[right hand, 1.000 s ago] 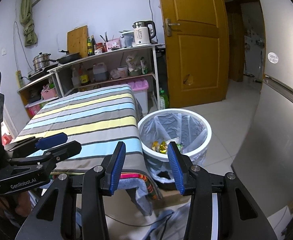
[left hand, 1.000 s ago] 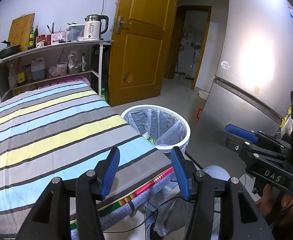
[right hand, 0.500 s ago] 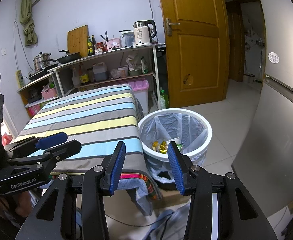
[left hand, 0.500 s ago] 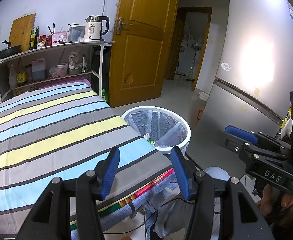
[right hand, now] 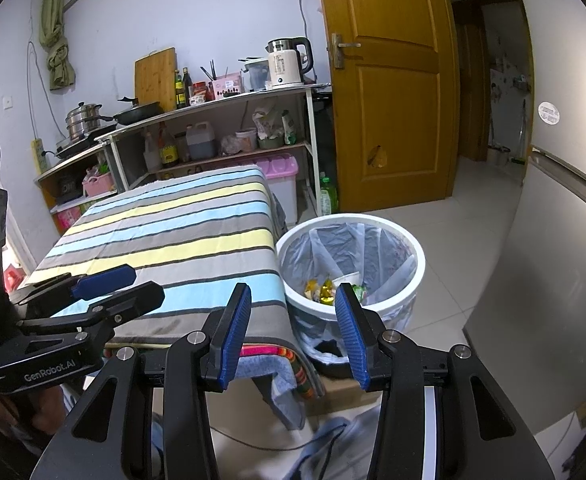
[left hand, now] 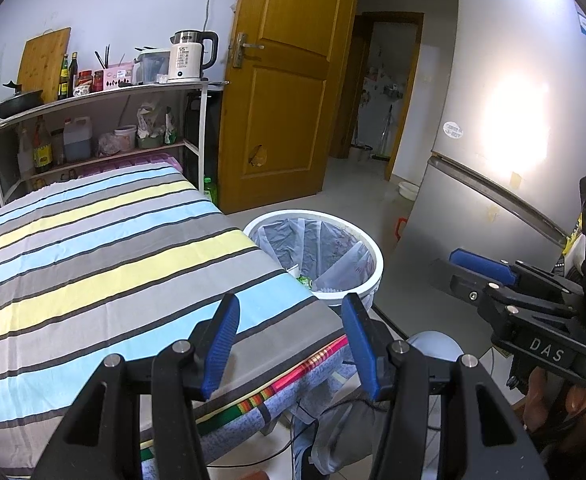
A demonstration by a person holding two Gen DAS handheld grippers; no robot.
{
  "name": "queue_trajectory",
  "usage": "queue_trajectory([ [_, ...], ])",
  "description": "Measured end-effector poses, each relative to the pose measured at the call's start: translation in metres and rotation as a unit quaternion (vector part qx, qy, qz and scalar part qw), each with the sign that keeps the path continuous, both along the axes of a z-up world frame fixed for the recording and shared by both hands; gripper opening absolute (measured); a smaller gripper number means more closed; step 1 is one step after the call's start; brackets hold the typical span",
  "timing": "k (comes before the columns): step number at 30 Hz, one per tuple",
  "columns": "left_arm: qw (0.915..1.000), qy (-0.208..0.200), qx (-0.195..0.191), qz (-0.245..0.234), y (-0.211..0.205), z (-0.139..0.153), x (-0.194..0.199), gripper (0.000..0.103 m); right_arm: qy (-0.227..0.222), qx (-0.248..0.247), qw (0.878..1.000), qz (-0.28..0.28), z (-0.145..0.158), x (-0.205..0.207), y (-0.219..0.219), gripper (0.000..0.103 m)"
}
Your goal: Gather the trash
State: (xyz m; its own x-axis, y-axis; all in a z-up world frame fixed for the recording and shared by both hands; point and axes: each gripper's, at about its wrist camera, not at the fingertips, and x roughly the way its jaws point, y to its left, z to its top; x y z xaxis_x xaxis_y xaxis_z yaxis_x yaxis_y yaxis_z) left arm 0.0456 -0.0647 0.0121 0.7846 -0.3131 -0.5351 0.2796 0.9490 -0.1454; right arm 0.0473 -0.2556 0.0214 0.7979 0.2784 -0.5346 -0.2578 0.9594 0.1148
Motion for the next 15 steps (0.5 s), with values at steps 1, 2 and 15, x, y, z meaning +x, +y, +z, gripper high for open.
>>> queue_trajectory([
  [1,1.0000,0.000,0.000,0.001,0.0003,-0.0001,-0.0001,0.055,0.000,0.000,1.000,0.001,-0.0019,0.0009,0.0000,0.045],
  [2,1.0000,0.000,0.000,0.001,0.0005,-0.0003,0.0000,0.055,0.000,0.000,1.000,0.001,-0.0020,0.0009,0.0001,0.045],
  [15,1.0000,-0.001,0.001,0.003,0.0018,-0.0001,-0.0014,0.055,0.000,0.000,1.000,0.001,-0.0037,0.0016,0.0005,0.045],
])
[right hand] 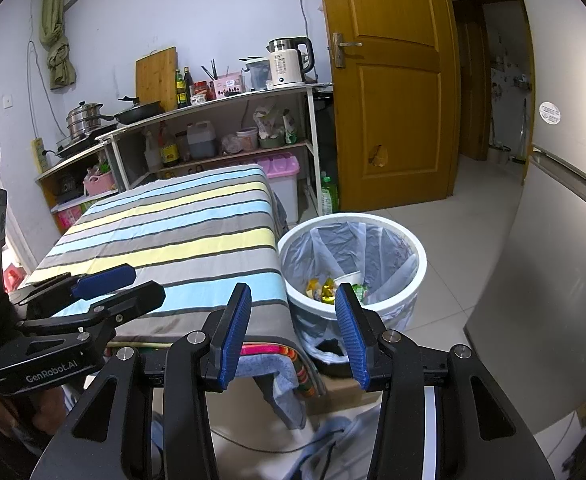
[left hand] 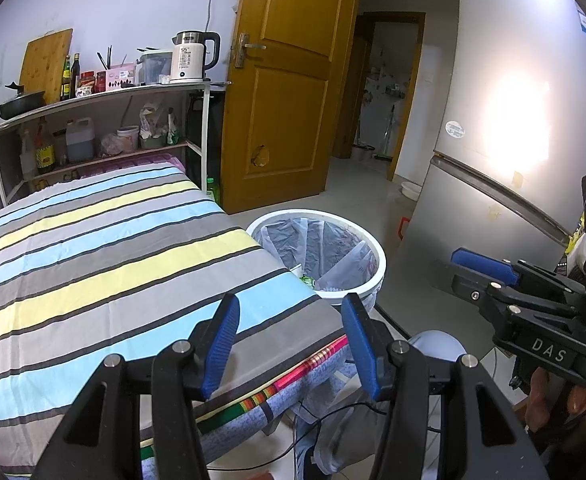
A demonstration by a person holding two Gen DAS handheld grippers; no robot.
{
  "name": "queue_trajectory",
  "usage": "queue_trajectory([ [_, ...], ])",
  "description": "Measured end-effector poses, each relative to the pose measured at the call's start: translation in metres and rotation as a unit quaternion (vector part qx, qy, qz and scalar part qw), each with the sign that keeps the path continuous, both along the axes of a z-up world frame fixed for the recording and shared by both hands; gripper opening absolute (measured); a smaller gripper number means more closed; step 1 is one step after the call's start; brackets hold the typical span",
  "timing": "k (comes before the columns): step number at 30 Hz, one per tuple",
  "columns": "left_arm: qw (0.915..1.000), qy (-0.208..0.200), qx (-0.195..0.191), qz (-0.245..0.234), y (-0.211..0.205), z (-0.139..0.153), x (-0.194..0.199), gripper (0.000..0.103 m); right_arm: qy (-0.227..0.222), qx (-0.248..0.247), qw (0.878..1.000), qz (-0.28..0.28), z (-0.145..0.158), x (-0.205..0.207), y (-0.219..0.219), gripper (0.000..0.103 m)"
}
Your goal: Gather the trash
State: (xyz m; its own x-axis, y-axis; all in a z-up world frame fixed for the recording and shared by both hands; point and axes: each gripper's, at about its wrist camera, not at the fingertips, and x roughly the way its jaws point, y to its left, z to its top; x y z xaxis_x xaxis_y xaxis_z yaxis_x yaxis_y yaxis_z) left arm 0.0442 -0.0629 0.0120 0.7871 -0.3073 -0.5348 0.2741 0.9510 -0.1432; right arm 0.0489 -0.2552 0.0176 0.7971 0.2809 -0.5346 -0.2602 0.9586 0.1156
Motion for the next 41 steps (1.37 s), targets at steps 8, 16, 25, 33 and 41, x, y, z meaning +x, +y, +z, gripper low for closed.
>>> queue_trajectory([
  [8,1.0000,-0.001,0.000,0.001,-0.0002,0.0003,-0.0003,0.055,0.000,0.001,1.000,0.001,-0.0014,-0.0006,0.0006,0.045],
  [16,1.0000,-0.001,0.001,0.002,0.0000,0.0002,-0.0006,0.055,0.000,0.000,1.000,0.001,-0.0010,-0.0004,0.0005,0.045],
  [25,1.0000,0.000,0.007,0.001,0.0037,0.0015,-0.0024,0.055,0.001,0.001,1.000,0.000,-0.0008,-0.0009,0.0009,0.045],
  [33,0.9999,0.000,0.010,-0.002,-0.0012,-0.0001,-0.0020,0.055,0.001,0.001,1.000,0.000,-0.0008,-0.0012,0.0010,0.045],
  [41,1.0000,-0.001,0.009,-0.004,-0.0024,-0.0012,-0.0022,0.055,0.001,0.000,1.000,0.001,-0.0008,-0.0012,0.0012,0.045],
])
